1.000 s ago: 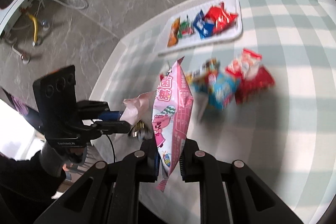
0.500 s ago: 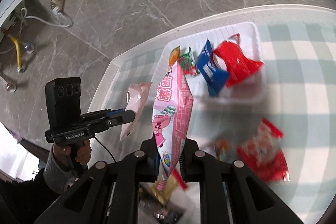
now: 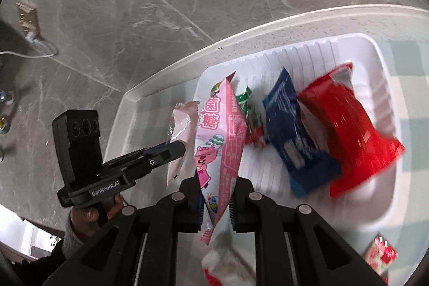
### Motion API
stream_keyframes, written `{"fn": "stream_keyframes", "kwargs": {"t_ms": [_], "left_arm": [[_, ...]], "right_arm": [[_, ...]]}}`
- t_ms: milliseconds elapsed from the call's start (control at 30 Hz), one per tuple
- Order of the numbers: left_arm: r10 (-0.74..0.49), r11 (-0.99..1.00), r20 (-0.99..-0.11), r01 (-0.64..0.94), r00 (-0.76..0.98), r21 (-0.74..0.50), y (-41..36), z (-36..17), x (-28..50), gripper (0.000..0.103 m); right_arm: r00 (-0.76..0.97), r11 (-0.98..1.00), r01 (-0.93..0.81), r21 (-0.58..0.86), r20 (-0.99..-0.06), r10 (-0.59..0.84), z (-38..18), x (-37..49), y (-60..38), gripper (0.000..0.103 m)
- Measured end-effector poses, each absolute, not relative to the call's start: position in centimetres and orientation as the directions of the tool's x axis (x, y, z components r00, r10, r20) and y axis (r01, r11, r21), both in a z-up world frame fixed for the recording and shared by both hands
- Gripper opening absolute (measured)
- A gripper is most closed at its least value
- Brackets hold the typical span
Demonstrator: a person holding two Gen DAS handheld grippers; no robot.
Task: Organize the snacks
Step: 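Lower both packets into the white tray and open both tools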
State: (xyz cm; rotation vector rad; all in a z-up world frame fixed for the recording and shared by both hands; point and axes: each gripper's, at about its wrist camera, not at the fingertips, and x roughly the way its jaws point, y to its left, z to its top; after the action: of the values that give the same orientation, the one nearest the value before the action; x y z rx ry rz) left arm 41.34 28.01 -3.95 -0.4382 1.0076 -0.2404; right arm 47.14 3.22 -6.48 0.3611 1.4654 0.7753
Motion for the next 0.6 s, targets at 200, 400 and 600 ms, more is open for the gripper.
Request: {"fn": "stream_keyframes", "kwargs": {"t_ms": [200, 400, 600], "left_arm": [[-0.313, 0.923, -0.792, -0.029, 0.525, -0.384, 27.8, -4.8, 41.9, 0.022], [-0.277, 0.936, -0.776, -0.025, 0.567, -0.352, 27.3, -3.3, 39.9, 0.048], [-0.247, 0.96, -0.762, 0.042, 0.598, -0.278, 25.0, -0.6, 35.1, 0.048]], "right_arm": [[-0.034, 0.777, -0.295, 0.556, -0.819, 0.573, -7.1, 47.7, 4.0, 0.035], [0.007, 0.775, -0.314, 0.548, -0.815, 0.579, -5.0, 46.1, 1.6, 0.039], [0.056, 0.767, -0.311, 0.561, -0.795, 0.604, -1.6, 42.4, -3.0, 0.045]]}}
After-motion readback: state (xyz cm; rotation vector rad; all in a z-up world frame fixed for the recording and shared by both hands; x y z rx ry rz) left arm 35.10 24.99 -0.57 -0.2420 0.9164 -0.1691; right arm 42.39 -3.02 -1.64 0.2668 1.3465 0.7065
